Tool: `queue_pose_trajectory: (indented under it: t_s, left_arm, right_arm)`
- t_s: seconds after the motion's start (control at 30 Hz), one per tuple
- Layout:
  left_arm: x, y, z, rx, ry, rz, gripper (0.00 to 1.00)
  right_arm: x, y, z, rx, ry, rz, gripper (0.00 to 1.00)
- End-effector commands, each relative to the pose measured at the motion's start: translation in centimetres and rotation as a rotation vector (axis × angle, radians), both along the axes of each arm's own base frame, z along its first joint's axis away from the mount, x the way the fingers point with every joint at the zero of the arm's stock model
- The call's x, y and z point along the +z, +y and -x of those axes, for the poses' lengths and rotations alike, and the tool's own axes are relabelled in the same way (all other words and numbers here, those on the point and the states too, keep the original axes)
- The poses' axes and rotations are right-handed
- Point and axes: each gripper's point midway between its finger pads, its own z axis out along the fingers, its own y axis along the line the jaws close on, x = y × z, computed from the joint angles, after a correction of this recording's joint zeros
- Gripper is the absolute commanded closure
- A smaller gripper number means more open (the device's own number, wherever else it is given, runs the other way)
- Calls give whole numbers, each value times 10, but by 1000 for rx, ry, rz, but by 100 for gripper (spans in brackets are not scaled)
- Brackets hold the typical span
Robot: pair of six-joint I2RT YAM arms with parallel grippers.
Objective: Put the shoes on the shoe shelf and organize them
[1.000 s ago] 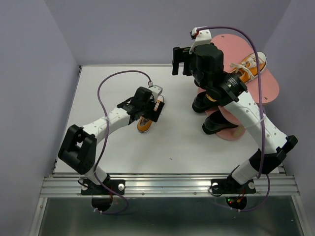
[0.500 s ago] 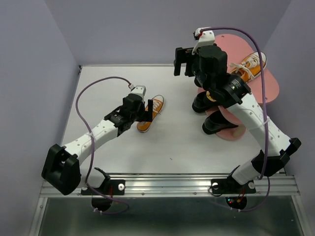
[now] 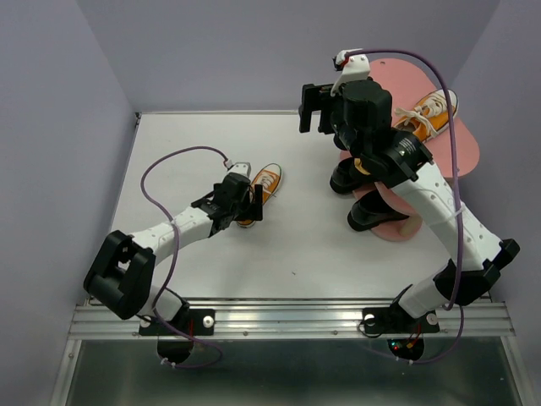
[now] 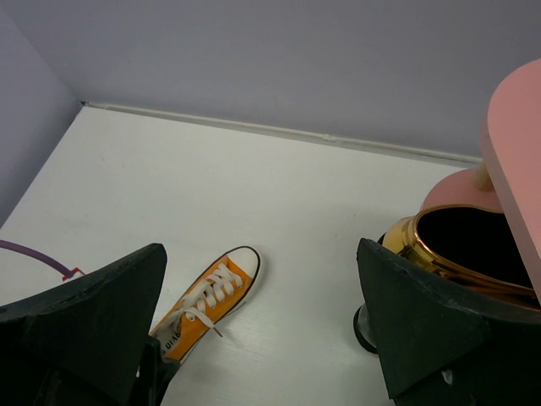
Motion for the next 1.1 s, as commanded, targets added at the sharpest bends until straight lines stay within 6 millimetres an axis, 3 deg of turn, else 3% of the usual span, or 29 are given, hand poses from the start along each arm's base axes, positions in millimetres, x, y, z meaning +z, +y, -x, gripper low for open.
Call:
queue_pose_trajectory:
  t_s: [0.0, 0.17, 0.3, 0.37, 0.4, 0.43, 0.47, 0.6, 0.7, 0.73, 0.8, 0.83, 0.93, 0.97, 1.0, 1.07]
  left_arm:
    - [3, -11, -14, -5, -38, 24, 3]
    - [-4, -13, -16, -7, -21, 12, 17]
    - [-5, -13, -17, -9, -21, 4, 40]
    - [-5, -13, -19, -14, -24, -3, 57]
    - [-4, -13, -19, -17, -27, -6, 79]
    - [0, -13, -21, -24, -40, -9, 94]
    - [5, -12, -24, -18, -53, -17, 100]
    - [41, -12, -32, -54, -121, -41, 100]
    - [88, -14, -37, -103, -215, -40, 100]
    - [114, -14, -39, -120, -268, -35, 100]
    - [134, -13, -39, -138, -290, -46, 100]
    - [159, -16, -44, -145, -331, -33, 100]
    - [182, -20, -47, -192, -341, -64, 100]
    - [208, -23, -51, -196, -387, -46, 100]
    - [211, -25, -52, -215, -382, -61, 100]
    - [244, -30, -56, -221, -433, -34, 100]
  right_arm:
    - [25, -6, 11, 11, -54, -60, 0]
    - [28, -9, 12, 5, -61, -62, 0]
    - [27, -10, 12, 2, -61, -59, 0]
    - [28, -10, 13, 0, -63, -61, 0]
    - [29, -11, 13, -1, -65, -60, 0]
    - [30, -12, 13, -2, -68, -61, 0]
    - [31, -13, 13, -5, -70, -59, 0]
    - [35, -18, 15, -21, -80, -56, 0]
    - [41, -22, 17, -30, -95, -64, 0]
    - [45, -24, 19, -33, -101, -69, 0]
    - [48, -26, 20, -34, -108, -74, 0]
    - [50, -27, 21, -36, -111, -77, 0]
    - [58, -31, 24, -45, -131, -94, 0]
    - [61, -33, 25, -48, -138, -100, 0]
    - [67, -37, 28, -53, -151, -114, 0]
    - [72, -40, 33, -51, -160, -135, 0]
